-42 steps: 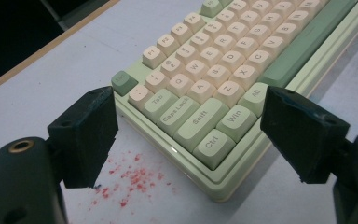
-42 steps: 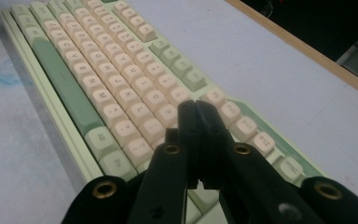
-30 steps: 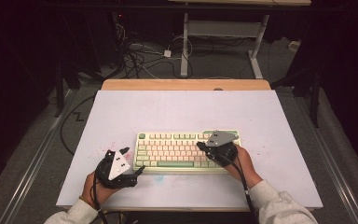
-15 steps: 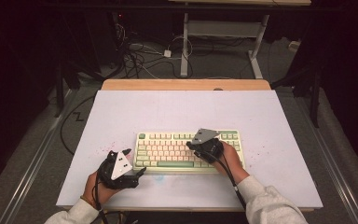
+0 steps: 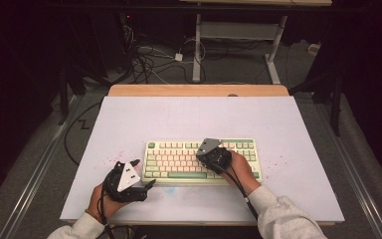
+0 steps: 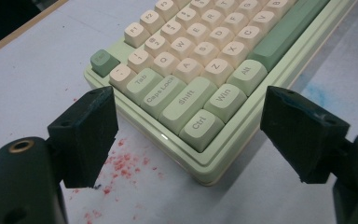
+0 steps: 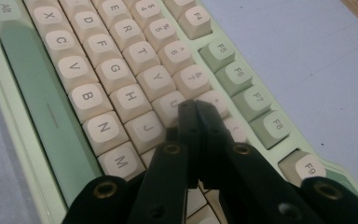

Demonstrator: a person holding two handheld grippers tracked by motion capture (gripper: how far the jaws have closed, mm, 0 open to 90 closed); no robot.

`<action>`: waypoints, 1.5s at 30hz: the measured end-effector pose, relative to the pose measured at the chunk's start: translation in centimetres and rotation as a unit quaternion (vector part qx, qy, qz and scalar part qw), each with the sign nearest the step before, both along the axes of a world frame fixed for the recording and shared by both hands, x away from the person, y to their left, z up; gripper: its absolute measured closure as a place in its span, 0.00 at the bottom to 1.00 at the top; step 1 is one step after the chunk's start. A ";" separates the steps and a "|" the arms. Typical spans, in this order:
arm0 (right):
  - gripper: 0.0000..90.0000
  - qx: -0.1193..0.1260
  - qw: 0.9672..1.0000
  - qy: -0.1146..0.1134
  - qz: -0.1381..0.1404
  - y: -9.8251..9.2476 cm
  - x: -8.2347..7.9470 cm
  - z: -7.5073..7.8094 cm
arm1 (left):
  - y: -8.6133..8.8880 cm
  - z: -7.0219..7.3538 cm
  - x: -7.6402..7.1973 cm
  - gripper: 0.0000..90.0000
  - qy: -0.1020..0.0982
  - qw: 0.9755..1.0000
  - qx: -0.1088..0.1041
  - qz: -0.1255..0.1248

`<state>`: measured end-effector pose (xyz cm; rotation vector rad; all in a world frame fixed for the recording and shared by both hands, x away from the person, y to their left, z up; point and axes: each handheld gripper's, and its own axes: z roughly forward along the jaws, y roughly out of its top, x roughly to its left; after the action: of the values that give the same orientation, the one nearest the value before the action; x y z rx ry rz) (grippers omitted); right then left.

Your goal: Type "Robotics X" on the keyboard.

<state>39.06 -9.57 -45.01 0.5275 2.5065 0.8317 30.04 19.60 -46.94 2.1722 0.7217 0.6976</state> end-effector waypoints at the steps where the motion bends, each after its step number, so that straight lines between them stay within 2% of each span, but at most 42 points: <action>1: 1.00 0.005 1.000 0.003 -0.003 -0.1 -0.1 0.1 | 0.0 0.0 0.0 0.20 -0.001 1.000 0.000 0.000; 9: 0.98 0.055 0.998 -0.010 -0.013 -1.3 -0.6 1.2 | -0.1 0.1 0.0 0.20 -0.001 1.000 0.001 -0.002; 11: 0.93 0.063 0.998 -0.017 -0.013 -1.7 -1.0 1.4 | -0.1 0.1 0.0 0.20 0.000 1.000 0.000 -0.003; 13: 0.88 0.083 0.996 -0.021 -0.009 -2.1 -1.3 1.7 | -0.1 0.1 0.0 0.20 0.000 1.000 0.002 -0.002; 15: 0.76 0.094 0.995 -0.034 -0.015 -2.5 -1.6 2.0 | -0.1 0.0 0.0 0.20 0.003 1.000 0.003 -0.003; 16: 0.75 0.101 0.994 -0.038 -0.015 -2.7 -1.7 2.0 | -0.1 0.0 0.0 0.20 0.002 1.000 0.004 -0.003; 17: 0.74 0.103 0.994 -0.041 -0.014 -2.8 -1.8 2.1 | -0.1 0.1 0.0 0.20 0.002 1.000 0.004 -0.004; 20: 0.60 0.110 0.992 -0.051 -0.018 -3.1 -2.1 2.4 | -0.1 0.0 0.0 0.20 0.003 1.000 0.005 -0.004; 25: 0.43 0.121 0.991 -0.061 -0.023 -3.2 -2.6 2.6 | -0.1 0.2 0.0 0.20 -0.001 1.000 0.003 -0.004; 30: 0.32 0.135 0.989 -0.061 -0.025 -3.5 -2.8 2.8 | -0.1 0.1 0.0 0.20 0.002 1.000 0.005 -0.005; 38: 0.27 0.150 0.985 -0.079 -0.030 -4.4 -3.9 3.4 | 0.1 0.2 -0.1 0.20 0.000 1.000 0.003 -0.003; 42: 0.26 0.155 0.984 -0.083 -0.017 -5.1 -4.8 3.7 | 0.2 0.2 -0.1 0.20 0.001 1.000 0.003 -0.003; 45: 0.24 0.156 0.984 -0.088 -0.017 -5.6 -5.2 3.8 | 0.0 0.2 -0.2 0.20 0.002 1.000 0.004 -0.004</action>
<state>33.82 -15.16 -41.17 0.5694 2.2121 1.2113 29.88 19.64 -46.71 2.1836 0.7128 0.6923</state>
